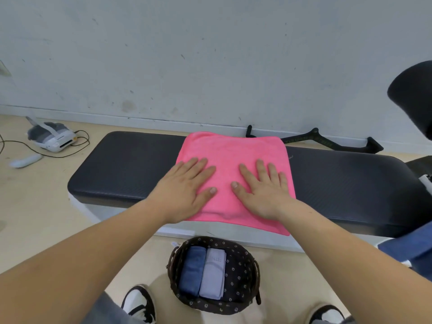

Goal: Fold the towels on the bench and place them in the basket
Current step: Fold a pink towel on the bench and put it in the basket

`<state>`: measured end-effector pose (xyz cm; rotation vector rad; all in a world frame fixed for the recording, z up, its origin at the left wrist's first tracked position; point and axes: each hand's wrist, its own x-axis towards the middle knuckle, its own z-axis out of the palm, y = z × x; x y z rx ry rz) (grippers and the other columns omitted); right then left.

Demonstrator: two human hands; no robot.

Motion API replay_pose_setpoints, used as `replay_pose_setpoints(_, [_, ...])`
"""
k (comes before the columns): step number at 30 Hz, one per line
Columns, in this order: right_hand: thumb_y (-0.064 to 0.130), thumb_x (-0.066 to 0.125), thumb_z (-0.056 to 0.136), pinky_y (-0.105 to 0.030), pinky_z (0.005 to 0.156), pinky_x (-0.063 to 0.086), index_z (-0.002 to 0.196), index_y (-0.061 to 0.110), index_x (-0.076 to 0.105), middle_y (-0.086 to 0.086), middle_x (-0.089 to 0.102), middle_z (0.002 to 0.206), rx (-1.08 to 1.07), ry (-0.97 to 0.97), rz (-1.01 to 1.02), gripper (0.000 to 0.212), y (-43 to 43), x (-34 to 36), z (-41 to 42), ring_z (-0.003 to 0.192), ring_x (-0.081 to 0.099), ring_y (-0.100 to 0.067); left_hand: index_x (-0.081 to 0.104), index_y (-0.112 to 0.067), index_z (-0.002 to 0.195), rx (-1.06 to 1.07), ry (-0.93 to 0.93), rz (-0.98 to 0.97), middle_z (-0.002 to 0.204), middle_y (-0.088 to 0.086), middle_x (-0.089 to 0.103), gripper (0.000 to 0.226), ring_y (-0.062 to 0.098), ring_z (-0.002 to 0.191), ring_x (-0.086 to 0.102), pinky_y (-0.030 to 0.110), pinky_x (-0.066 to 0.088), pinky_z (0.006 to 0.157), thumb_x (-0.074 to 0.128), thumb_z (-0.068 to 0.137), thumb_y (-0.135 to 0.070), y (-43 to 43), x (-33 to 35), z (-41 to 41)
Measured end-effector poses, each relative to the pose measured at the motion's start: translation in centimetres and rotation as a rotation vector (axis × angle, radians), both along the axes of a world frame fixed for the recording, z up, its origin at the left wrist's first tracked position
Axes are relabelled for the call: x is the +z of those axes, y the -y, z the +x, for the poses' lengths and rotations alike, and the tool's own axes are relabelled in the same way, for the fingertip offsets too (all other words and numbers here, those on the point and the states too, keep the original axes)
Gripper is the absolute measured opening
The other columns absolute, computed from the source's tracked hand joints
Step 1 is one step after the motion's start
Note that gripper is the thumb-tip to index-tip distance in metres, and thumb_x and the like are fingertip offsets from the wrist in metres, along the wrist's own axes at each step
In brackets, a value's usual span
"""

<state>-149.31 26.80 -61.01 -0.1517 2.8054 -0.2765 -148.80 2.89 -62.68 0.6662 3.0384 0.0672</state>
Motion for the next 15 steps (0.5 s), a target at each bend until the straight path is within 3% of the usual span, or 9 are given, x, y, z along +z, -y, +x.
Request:
replay_pose_setpoints(3, [0.067, 0.021, 0.101, -0.050, 0.127, -0.003, 0.160, 0.044, 0.022, -0.007, 0.002, 0.173, -0.083, -0.093, -0.097, 0.063, -1.4, 0.1, -1.4, 0.158, -0.003, -0.035, 0.011, -0.032, 0.165, 0.024, 0.011, 0.009, 0.173, -0.003, 0.004, 0.084, 0.015, 0.159, 0.000, 0.041, 0.003, 0.130, -0.002, 0.093, -0.073, 2.6, -0.1, -0.5])
replay_pose_setpoints(6, [0.054, 0.034, 0.104, -0.050, 0.120, 0.026, 0.148, 0.020, 0.049, -0.019, 0.038, 0.156, -0.221, -0.256, -0.105, 0.057, -3.3, 0.7, -2.4, 0.145, 0.031, -0.041, 0.012, -0.031, 0.165, 0.037, 0.036, 0.018, 0.173, -0.004, 0.004, 0.084, 0.015, 0.160, 0.001, 0.042, 0.002, 0.130, -0.002, 0.093, -0.072, 3.0, -0.1, -0.5])
replay_pose_setpoints(9, [0.044, 0.053, 0.098, -0.046, 0.091, 0.046, 0.121, 0.008, 0.059, -0.018, 0.055, 0.124, -0.380, -0.312, -0.144, 0.043, -5.2, 2.0, -2.6, 0.115, 0.052, -0.041, 0.043, -0.020, 0.155, 0.064, -0.059, 0.062, 0.166, 0.007, 0.033, 0.079, 0.031, 0.155, 0.024, 0.052, 0.016, 0.126, 0.013, 0.096, -0.064, 1.9, 0.5, -1.3])
replay_pose_setpoints(12, [0.032, 0.062, 0.093, -0.033, 0.055, 0.044, 0.086, 0.008, 0.057, -0.010, 0.060, 0.081, -0.503, -0.199, -0.356, 0.025, -6.6, 3.3, -2.5, 0.072, 0.058, -0.029, 0.068, -0.004, 0.124, -0.044, -0.241, 0.105, 0.140, 0.022, 0.060, 0.060, 0.044, 0.134, 0.053, 0.054, 0.036, 0.115, 0.035, 0.093, -0.043, -0.2, 1.0, -1.9])
replay_pose_setpoints(15, [0.022, 0.068, 0.092, -0.032, 0.049, 0.053, 0.093, -0.004, 0.069, -0.017, 0.063, 0.074, -0.635, 0.002, -0.616, 0.026, -7.2, 4.2, -1.5, 0.057, 0.059, -0.026, 0.074, -0.002, 0.108, -0.185, -0.216, 0.219, 0.121, 0.020, 0.070, 0.046, 0.040, 0.114, 0.066, 0.039, 0.042, 0.106, 0.043, 0.091, -0.030, -3.6, 1.3, -1.5])
